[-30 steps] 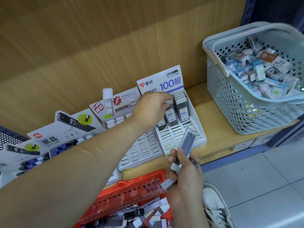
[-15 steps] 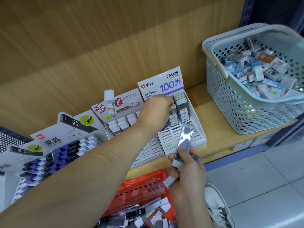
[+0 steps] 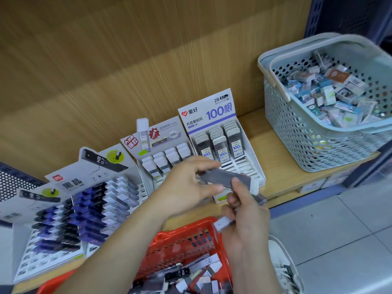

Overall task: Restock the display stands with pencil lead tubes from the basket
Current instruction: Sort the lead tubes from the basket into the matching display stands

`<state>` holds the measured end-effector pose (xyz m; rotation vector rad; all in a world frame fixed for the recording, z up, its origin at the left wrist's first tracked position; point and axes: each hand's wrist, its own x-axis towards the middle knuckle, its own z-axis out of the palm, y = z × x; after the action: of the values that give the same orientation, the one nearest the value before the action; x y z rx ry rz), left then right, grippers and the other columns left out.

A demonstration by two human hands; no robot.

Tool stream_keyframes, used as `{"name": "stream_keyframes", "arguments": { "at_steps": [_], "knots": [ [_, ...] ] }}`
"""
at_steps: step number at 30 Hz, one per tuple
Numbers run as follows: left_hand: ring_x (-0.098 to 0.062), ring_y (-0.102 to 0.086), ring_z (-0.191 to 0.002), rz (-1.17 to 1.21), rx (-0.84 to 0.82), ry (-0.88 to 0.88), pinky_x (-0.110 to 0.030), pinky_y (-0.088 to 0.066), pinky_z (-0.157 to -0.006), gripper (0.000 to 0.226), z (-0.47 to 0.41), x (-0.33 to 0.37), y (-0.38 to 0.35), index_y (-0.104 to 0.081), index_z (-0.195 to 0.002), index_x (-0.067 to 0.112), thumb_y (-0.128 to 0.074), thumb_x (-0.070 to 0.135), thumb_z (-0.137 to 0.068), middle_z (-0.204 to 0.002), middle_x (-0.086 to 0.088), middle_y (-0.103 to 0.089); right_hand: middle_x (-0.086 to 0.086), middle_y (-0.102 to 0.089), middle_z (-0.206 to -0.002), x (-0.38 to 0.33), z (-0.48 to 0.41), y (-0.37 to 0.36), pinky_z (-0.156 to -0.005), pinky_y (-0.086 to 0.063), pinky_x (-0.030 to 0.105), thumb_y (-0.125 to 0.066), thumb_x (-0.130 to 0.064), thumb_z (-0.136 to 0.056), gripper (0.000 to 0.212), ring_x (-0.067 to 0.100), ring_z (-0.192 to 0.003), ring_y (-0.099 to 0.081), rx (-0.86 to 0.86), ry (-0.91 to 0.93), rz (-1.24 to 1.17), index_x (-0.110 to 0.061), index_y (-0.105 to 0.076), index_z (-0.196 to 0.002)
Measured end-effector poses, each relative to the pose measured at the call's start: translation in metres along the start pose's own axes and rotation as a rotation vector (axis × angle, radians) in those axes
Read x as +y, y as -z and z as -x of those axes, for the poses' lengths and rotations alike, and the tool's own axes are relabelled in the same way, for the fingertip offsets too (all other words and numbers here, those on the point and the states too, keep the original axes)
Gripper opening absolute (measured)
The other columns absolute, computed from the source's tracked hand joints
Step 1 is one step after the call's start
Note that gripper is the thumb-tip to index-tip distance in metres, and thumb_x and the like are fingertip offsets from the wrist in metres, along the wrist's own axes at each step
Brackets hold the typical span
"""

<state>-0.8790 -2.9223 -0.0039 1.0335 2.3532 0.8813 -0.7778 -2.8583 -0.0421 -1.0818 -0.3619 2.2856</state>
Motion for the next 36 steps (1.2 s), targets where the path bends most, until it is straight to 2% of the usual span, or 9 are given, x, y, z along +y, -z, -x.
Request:
{"name": "stream_keyframes", "arguments": {
  "at_steps": [3, 9, 12, 15, 18, 21, 25, 30, 36],
  "knots": [
    [0.005, -0.058, -0.089, -0.018, 0.015, 0.014, -0.017, -0.045, -0.086, 0.033, 0.009, -0.011, -0.007, -0.067, -0.117, 0.025, -0.071, 0.025, -0.084, -0.097, 0.018, -0.065, -0.003, -0.053, -0.066, -0.003, 0.003, -0.001, -0.038, -0.029, 0.012, -0.070, -0.012, -0.088, 0.013, 0.001, -0.047, -0.046, -0.092, 0.005, 0.054, -0.015, -0.063, -0.098],
    [-0.015, -0.066, -0.071, 0.408, -0.165, 0.180, -0.022, -0.052, -0.062, 0.030, 0.014, 0.002, -0.005, -0.068, -0.098, 0.021, -0.041, 0.035, -0.096, -0.090, 0.001, -0.070, 0.004, -0.072, -0.102, -0.004, 0.003, -0.003, -0.052, -0.046, 0.017, -0.070, -0.005, -0.088, 0.027, 0.004, -0.070, -0.065, -0.169, 0.121, 0.259, -0.018, -0.068, -0.112],
    [-0.006, -0.054, -0.066, 0.170, -0.133, 0.085, -0.027, -0.049, -0.067, 0.025, 0.011, -0.002, -0.001, -0.068, -0.079, 0.038, -0.047, 0.046, -0.090, -0.072, 0.013, -0.060, -0.001, -0.075, -0.096, -0.006, -0.002, -0.002, -0.057, -0.044, 0.016, -0.069, -0.005, -0.089, 0.023, 0.000, -0.066, -0.063, -0.130, 0.172, 0.278, -0.017, -0.068, -0.109],
    [-0.019, -0.057, -0.070, 0.187, 0.101, 0.045, -0.034, -0.052, -0.071, 0.022, 0.004, -0.001, 0.005, -0.070, -0.093, 0.040, -0.065, 0.018, -0.090, -0.083, 0.010, -0.066, 0.005, -0.074, -0.086, -0.003, -0.004, -0.003, -0.047, -0.045, 0.018, -0.067, -0.001, -0.090, 0.016, 0.006, -0.058, -0.061, -0.138, 0.207, 0.318, -0.016, -0.069, -0.095],
    [-0.018, -0.057, -0.066, 0.406, 0.080, 0.022, -0.032, -0.054, -0.067, 0.031, -0.002, 0.011, 0.012, -0.067, -0.107, 0.036, -0.068, 0.013, -0.086, -0.083, 0.004, -0.062, 0.000, -0.075, -0.081, 0.005, -0.009, -0.003, -0.075, -0.058, 0.042, -0.071, 0.000, -0.087, 0.022, 0.022, -0.079, -0.070, -0.128, 0.277, 0.448, -0.022, -0.071, -0.088],
    [-0.013, -0.060, -0.059, 0.250, 0.068, -0.032, -0.027, -0.056, -0.061, 0.024, -0.007, 0.016, 0.015, -0.067, -0.097, 0.033, -0.064, 0.010, -0.089, -0.066, 0.007, -0.060, -0.004, -0.073, -0.080, 0.008, -0.010, 0.000, -0.075, -0.055, 0.038, -0.071, 0.000, -0.086, 0.023, 0.021, -0.081, -0.068, -0.132, 0.275, 0.492, -0.022, -0.072, -0.091],
    [-0.010, -0.063, -0.056, 0.210, 0.301, 0.007, -0.028, -0.056, -0.062, 0.022, -0.020, 0.005, 0.024, -0.060, -0.089, 0.028, -0.060, 0.005, -0.092, -0.063, 0.001, -0.065, 0.003, -0.060, -0.093, -0.002, -0.010, 0.004, -0.050, -0.033, 0.023, -0.054, 0.008, -0.089, 0.035, 0.009, -0.057, -0.045, 0.050, 0.021, 0.128, -0.015, -0.062, -0.113],
    [-0.022, -0.067, -0.069, 0.044, 0.386, 0.017, -0.042, -0.056, -0.071, 0.022, -0.037, -0.013, 0.016, -0.053, -0.085, 0.033, -0.059, 0.013, -0.092, -0.069, 0.000, -0.067, 0.004, -0.053, -0.090, -0.009, -0.018, 0.008, -0.058, -0.031, 0.025, -0.033, 0.019, -0.087, 0.051, 0.012, -0.067, -0.048, 0.164, -0.158, -0.215, -0.006, -0.050, -0.128],
    [-0.019, -0.062, -0.067, -0.136, 0.371, -0.018, -0.036, -0.053, -0.067, 0.013, -0.049, -0.017, 0.002, -0.052, -0.094, 0.029, -0.058, 0.017, -0.093, -0.071, 0.000, -0.062, 0.009, -0.050, -0.085, -0.001, -0.019, 0.013, -0.076, -0.045, 0.031, -0.044, 0.018, -0.086, 0.049, 0.015, -0.068, -0.049, 0.156, -0.162, -0.226, -0.007, -0.054, -0.128]
  ]
}}
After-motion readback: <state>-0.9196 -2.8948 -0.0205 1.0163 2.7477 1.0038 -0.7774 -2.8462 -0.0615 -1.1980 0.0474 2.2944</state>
